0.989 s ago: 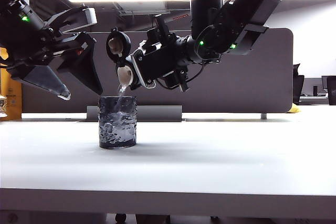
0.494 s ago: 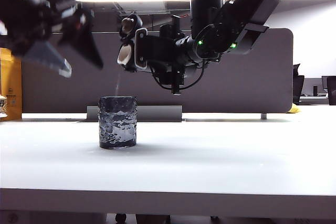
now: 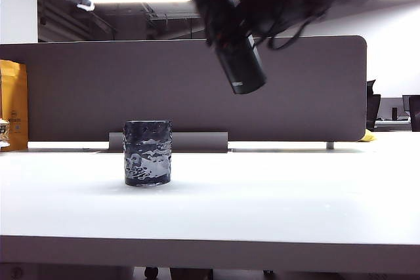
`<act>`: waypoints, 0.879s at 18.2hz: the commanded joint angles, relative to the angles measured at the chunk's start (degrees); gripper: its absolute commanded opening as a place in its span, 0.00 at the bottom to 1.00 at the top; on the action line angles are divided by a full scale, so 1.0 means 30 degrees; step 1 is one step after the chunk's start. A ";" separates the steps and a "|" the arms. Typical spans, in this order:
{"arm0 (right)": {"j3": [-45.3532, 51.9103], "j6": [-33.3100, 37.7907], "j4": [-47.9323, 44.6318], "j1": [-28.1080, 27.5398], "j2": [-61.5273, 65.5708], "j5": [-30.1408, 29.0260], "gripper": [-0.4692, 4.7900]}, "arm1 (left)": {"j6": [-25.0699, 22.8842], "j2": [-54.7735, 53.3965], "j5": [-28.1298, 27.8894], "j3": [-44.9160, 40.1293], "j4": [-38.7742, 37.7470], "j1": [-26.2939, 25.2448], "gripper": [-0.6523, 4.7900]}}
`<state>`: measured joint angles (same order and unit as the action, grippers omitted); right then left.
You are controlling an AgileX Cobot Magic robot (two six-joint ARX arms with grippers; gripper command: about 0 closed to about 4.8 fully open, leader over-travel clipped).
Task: Pick up the black thermos, pour some water into the cup, then place the black thermos back on the table.
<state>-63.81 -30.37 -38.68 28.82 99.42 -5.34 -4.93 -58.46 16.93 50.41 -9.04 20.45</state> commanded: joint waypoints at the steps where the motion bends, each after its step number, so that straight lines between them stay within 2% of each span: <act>1: 0.3927 0.5581 -0.0641 -0.0393 -0.3657 0.0969 0.17 | 0.0051 -0.0109 0.2237 0.0080 0.0517 0.1377 1.00; 3: 0.6914 0.6601 -0.1530 -0.0568 -0.5515 0.1443 0.17 | -0.0874 -0.0729 0.2448 0.0080 0.1945 0.3308 1.00; 5: 0.9646 0.8597 -0.4823 -0.0984 -0.5836 0.1457 0.17 | -0.0867 -0.2142 0.2441 0.0080 0.3497 0.5056 1.00; 7: 1.1169 0.8735 -0.7162 -0.1530 -0.5508 0.1829 0.17 | -0.0874 -0.3876 0.2419 0.0080 0.4233 0.6113 1.00; 9: 1.1540 0.8772 -0.8043 -0.2433 -0.4568 0.1734 0.17 | -0.0867 -0.5413 0.2506 0.0080 0.4932 0.6521 1.00; 11: 1.1519 0.8765 -1.0265 -0.3300 -0.2463 0.1647 0.17 | -0.0867 -0.6601 0.2455 0.0080 0.5501 0.6856 1.00; 14: 1.1446 0.8786 -1.2648 -0.3672 0.0160 0.1377 0.17 | -0.0867 -0.6812 0.2441 0.0080 0.5617 0.6878 1.00; 16: 1.1460 0.9836 -1.2743 -0.3665 0.1042 0.1275 0.17 | -0.0867 -0.6812 0.2441 0.0080 0.5566 0.6870 1.00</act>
<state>-29.02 -2.48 -73.43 17.72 102.43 -1.13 -7.29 -78.94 24.01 50.52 6.81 41.10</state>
